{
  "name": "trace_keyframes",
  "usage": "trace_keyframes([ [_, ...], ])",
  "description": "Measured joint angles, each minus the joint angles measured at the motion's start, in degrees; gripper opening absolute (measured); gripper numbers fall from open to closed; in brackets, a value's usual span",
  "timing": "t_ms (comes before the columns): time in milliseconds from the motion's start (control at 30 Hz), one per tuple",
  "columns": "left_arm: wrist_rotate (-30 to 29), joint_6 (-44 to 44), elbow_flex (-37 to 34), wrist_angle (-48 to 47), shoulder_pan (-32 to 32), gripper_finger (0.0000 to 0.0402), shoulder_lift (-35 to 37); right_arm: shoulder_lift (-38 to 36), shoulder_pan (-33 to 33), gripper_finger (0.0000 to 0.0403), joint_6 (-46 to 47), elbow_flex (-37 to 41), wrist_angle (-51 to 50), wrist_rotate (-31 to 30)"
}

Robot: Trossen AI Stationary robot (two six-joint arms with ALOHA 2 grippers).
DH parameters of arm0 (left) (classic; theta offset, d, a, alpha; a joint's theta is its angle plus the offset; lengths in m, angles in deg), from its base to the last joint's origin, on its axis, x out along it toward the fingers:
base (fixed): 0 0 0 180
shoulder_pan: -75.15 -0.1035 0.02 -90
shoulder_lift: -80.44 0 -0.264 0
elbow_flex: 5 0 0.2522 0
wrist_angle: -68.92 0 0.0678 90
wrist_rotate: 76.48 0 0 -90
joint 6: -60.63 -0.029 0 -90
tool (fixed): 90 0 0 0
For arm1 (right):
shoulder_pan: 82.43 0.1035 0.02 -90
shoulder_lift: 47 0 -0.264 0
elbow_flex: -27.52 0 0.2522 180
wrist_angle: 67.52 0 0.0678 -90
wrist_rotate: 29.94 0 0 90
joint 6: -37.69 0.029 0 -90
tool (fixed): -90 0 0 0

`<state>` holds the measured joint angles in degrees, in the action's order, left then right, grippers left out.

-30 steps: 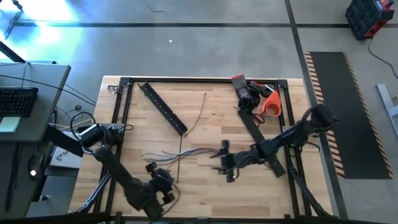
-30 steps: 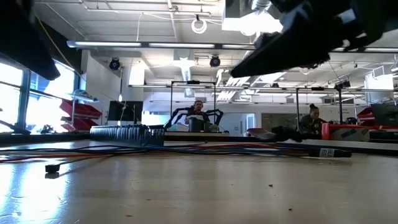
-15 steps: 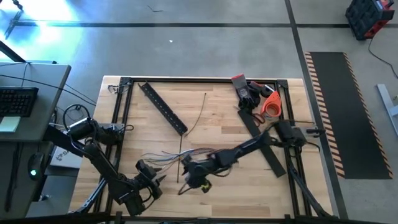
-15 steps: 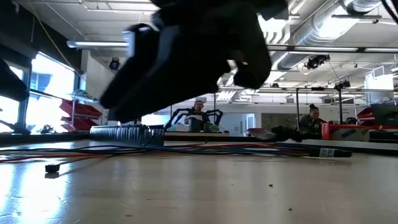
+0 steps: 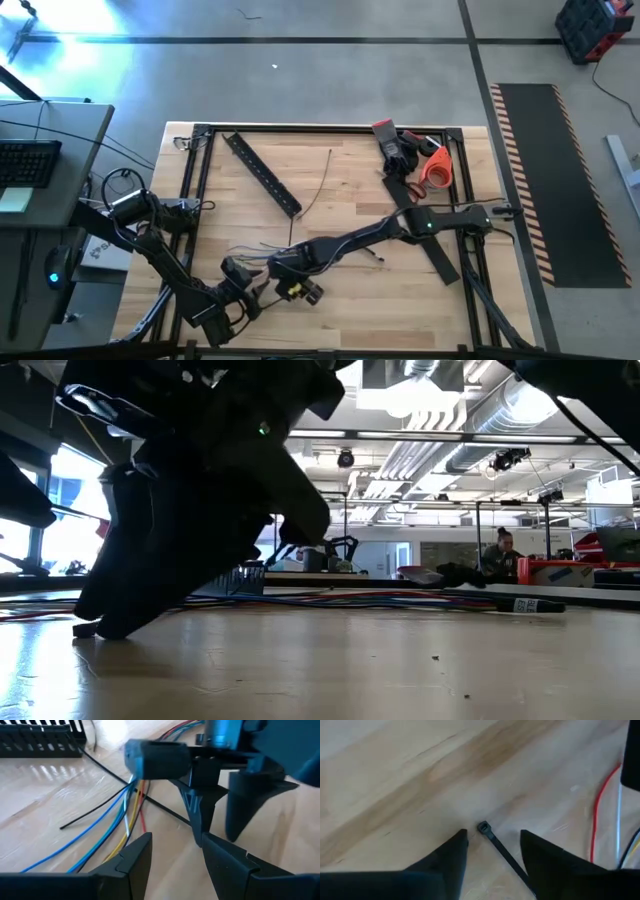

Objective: Ziptie cables
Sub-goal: Wrap the cable wires with the black zip tie

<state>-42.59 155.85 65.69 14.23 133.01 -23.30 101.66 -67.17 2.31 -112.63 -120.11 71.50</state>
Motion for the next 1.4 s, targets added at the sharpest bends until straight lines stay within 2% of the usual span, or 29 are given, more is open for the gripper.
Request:
trace_keyframes([
  [233, -0.18, -1.42, 0.0, 1.75, -0.13, 0.0156, 0.0, 0.43, -0.29, 0.0021, -1.09, 1.0, 2.21, 1.01],
  [267, -0.18, -1.93, 0.0, 1.77, -0.13, 0.0156, 0.0, 0.43, -0.13, 0.0011, -1.07, 1.35, 2.83, 0.42],
  [533, -0.23, -6.66, 0.0, 1.86, 0.06, 0.0156, 0.0, 0.52, 2.21, 0.0, 0.89, 1.48, 4.68, -7.22],
  [867, -1.63, -9.34, 0.0, 5.0, 2.92, 0.0156, 0.0, 0.54, 2.87, 0.0, 3.86, 1.57, 5.05, -7.8],
  [1233, -4.56, -23.55, 0.02, 22.53, 3.96, 0.0156, -2.01, -0.34, 2.91, 0.0, 5.36, 2.08, 1.75, -2.81],
  [1400, -5.41, -26.37, 0.04, 26.42, 3.89, 0.0156, -3.65, -7.15, 2.96, 0.0, 4.48, 12.7, 3.9, 0.7],
])
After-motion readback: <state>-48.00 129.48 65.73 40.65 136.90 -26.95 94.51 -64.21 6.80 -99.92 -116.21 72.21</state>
